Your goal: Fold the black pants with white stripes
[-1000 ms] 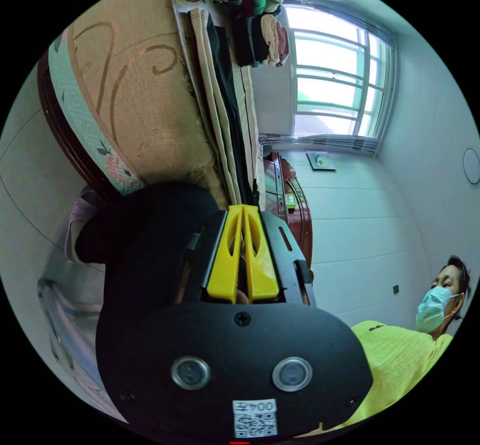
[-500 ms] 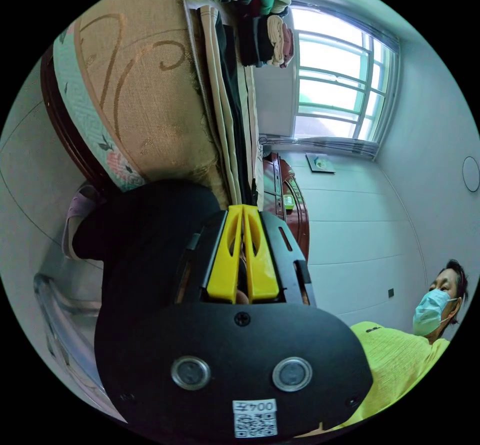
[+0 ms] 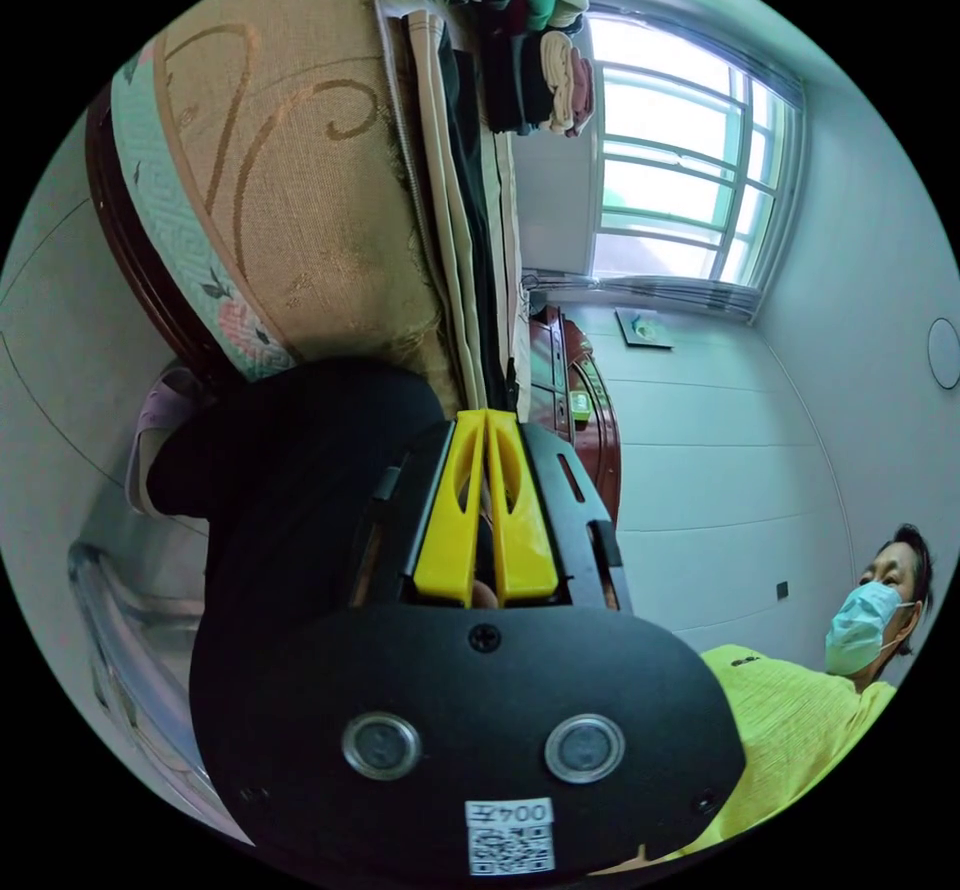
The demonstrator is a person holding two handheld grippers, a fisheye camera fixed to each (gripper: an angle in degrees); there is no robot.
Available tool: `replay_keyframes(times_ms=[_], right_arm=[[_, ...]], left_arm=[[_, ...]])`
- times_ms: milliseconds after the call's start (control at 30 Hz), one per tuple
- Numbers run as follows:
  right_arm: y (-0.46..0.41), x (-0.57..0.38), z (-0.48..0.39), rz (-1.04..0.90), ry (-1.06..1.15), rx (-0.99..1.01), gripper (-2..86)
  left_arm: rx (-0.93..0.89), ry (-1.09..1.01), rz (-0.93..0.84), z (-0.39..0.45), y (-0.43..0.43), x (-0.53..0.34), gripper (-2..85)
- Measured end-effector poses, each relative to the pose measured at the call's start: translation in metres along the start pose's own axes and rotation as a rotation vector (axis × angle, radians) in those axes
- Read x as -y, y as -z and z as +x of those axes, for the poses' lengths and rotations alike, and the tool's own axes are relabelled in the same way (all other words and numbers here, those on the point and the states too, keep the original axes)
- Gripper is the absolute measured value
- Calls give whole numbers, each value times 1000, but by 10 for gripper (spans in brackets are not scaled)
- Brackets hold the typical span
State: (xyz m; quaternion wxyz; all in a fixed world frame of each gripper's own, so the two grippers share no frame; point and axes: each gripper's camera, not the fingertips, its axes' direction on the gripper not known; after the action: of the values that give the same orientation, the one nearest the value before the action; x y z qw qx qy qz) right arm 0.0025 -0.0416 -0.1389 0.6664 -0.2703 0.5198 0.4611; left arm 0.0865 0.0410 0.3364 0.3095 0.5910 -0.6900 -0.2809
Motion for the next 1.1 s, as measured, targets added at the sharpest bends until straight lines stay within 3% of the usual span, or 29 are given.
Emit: replay_keyframes(times_ms=[333,433,500,600,867,1100], right_arm=[[16,-28,23,-64,46,-56,7],[17,-42,-4,-57,233,-114,11],[9,-60,-32,-76,435,-217,2],[-3,-78,-48,-146,571,-223,-5],[10,-78,-25,-163,520,-163,-7],[24,-69,-9,-130,451,-165,-8]], left_arm=[[3,-12,4,35,-38,-20,2],[27,-71,32,59,-43,-20,6],[112,-131,51,77,-44,-11,10],[216,-175,94,102,-42,26,18],[273,-37,193,137,-64,167,45],[323,134,272,129,-83,204,86]])
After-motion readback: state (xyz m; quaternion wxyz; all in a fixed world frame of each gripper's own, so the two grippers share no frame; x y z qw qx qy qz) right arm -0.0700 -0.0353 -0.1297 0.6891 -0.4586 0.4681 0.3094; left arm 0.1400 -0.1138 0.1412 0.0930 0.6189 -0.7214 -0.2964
